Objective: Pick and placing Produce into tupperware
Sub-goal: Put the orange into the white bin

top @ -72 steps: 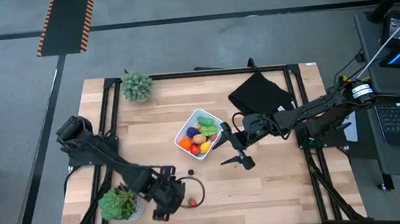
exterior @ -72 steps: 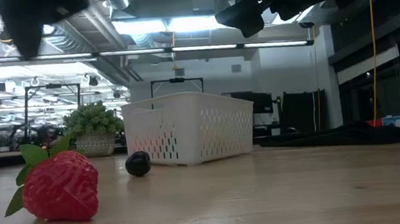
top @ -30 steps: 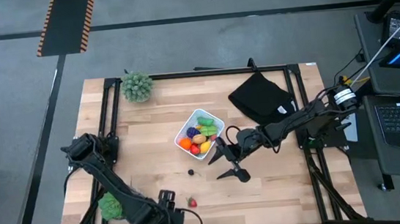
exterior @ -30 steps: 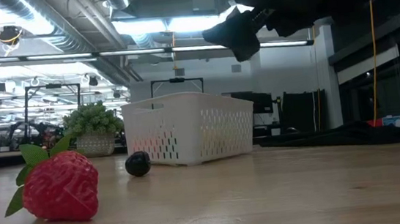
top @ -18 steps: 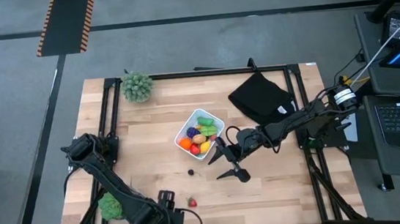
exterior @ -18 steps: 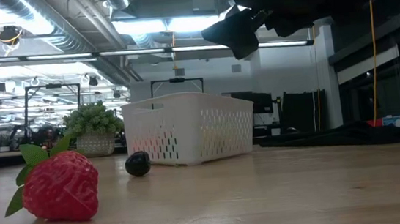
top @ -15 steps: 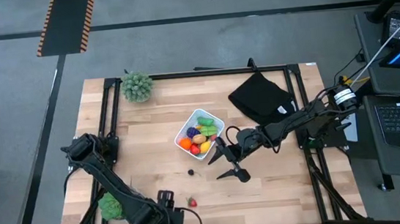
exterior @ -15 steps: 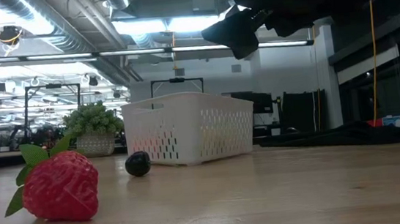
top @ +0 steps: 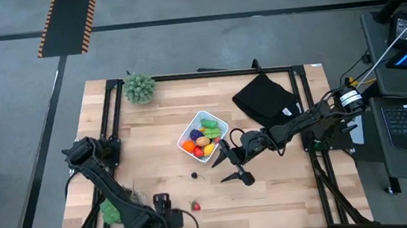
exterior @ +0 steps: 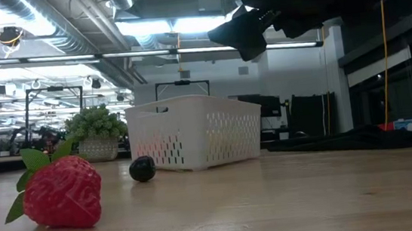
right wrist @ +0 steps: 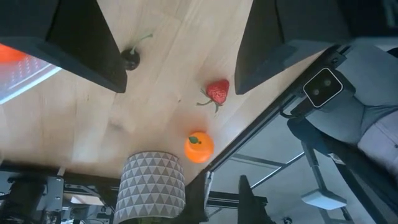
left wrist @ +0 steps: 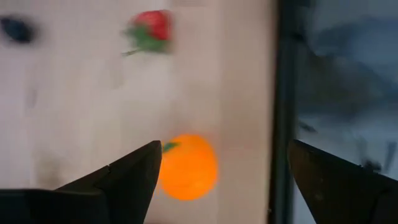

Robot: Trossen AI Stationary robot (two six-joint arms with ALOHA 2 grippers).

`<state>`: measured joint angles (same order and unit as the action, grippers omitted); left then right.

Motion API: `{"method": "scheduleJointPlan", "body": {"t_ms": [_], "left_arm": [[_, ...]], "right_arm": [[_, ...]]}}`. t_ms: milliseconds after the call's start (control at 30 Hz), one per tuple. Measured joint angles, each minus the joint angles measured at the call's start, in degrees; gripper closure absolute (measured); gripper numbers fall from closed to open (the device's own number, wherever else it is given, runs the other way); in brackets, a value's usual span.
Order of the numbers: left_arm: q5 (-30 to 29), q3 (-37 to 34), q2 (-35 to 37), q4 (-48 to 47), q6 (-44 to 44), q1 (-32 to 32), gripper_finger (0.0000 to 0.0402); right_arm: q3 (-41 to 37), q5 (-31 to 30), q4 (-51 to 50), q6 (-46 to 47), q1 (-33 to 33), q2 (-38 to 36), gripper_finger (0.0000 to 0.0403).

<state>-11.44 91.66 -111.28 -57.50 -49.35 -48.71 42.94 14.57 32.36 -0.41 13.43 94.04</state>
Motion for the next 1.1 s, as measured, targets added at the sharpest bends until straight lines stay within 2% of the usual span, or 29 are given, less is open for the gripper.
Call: {"method": "scheduleJointPlan", "body": {"t_ms": [67,200,400,567,1100], "left_arm": [[-1.3,0.0,0.0,-1.8,-3.9,0.2,0.0062],[-1.5,-0.1,0.0,-1.9,-6.1,0.3,0.0062],[1.1,-5.1,0.1,0.8,-11.8,0.4,0.0062],[3.9,-7.8,0.1,7.6,-11.6,0.2,0.0062],[3.8,-8.1,0.0,7.2,-11.5,0.0,0.0062]], "right_arm": [[0.0,0.0,0.0,-0.1,0.0,0.0,0.0103],[0.0,0.0,0.0,-0.1,0.0,0.0,0.0103],[0.0,0.0,-0.1,-0.1,1.3,0.0,0.0103],[0.0,0.0,-0.1,-1.2,1.9,0.0,0.0103],[0.0,0.0,-0.1,-1.3,1.9,0.0,0.0103]]}}
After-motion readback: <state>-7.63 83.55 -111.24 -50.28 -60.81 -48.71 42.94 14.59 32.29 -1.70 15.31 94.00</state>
